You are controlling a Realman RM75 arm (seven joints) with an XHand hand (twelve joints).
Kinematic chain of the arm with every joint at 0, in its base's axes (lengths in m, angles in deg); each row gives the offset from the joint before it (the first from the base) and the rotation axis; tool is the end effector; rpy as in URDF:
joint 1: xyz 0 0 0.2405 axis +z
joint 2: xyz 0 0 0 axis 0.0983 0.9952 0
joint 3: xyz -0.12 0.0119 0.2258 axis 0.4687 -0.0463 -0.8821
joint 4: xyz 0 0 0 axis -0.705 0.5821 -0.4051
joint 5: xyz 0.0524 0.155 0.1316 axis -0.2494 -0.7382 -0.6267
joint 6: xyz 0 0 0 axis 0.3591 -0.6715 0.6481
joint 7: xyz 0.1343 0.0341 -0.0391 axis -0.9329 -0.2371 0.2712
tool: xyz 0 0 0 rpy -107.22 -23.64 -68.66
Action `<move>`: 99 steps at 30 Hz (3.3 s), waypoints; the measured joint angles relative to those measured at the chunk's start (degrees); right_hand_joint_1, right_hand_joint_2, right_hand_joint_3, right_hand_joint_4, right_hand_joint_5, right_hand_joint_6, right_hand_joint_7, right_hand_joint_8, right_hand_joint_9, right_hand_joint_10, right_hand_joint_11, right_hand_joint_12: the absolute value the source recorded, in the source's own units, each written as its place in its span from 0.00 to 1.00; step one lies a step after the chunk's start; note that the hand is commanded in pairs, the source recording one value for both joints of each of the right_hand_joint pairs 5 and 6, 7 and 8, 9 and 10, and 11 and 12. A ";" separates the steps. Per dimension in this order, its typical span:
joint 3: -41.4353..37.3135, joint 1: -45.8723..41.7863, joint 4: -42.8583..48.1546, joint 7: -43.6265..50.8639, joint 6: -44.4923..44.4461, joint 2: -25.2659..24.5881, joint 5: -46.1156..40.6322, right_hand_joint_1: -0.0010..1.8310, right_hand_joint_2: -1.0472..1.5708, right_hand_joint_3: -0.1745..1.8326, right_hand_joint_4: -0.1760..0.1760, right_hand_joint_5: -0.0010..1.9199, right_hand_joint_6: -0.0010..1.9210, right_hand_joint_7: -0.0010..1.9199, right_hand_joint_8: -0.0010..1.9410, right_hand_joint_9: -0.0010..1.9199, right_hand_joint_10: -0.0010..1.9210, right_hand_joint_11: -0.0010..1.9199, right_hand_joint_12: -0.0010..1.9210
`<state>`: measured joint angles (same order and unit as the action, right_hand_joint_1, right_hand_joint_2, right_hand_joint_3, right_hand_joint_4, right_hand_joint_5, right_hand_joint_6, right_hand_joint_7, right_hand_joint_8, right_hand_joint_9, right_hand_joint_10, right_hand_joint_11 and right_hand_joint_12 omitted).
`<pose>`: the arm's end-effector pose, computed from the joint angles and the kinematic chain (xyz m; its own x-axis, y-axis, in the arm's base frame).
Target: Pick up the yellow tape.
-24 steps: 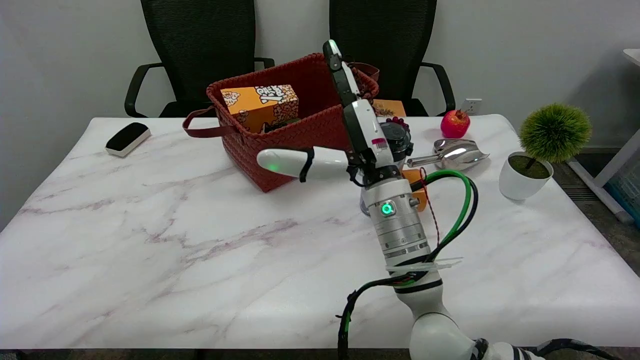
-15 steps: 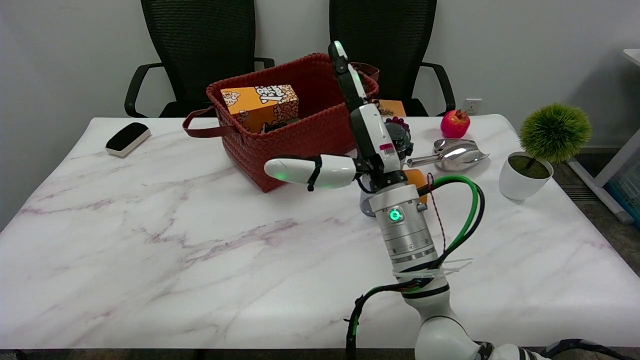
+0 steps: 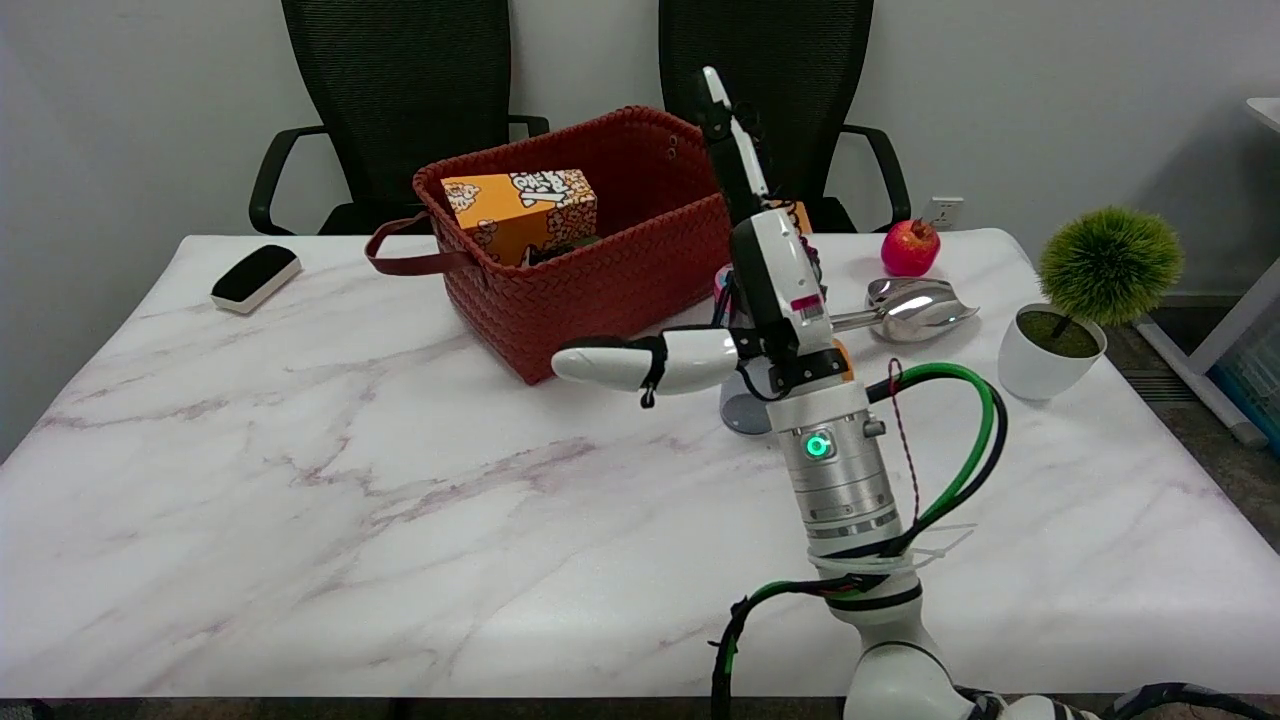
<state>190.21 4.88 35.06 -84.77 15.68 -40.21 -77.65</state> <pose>-0.1767 -0.2665 0.2009 0.3681 0.3089 0.8770 -0.6898 -0.5417 0.4804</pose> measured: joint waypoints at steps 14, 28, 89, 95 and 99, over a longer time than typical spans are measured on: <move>-1.84 -0.30 -1.37 19.62 -4.30 -3.70 0.46 0.50 0.46 0.22 0.50 0.00 0.00 0.00 0.00 0.00 0.00 0.00 0.00; -2.13 1.06 -6.90 35.66 -14.97 -10.52 0.24 0.50 0.47 0.23 0.50 0.00 0.00 0.00 0.00 0.00 0.00 0.00 0.00; 1.69 -1.65 -24.47 -1.48 -20.18 -7.81 -18.65 0.47 0.49 0.14 0.50 0.00 0.00 0.00 0.00 0.00 0.00 0.00 0.00; 1.78 -1.73 -24.19 -2.03 -19.37 -7.64 -19.00 0.48 0.47 0.14 0.50 0.00 0.00 0.00 0.00 0.00 0.00 0.00 0.00; 1.79 -1.91 -24.00 -2.16 -19.52 -7.29 -19.21 0.50 0.47 0.14 0.50 0.00 0.00 0.00 0.00 0.00 0.00 0.00 0.00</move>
<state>192.00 2.96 11.06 -86.93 -3.84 -47.50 -96.86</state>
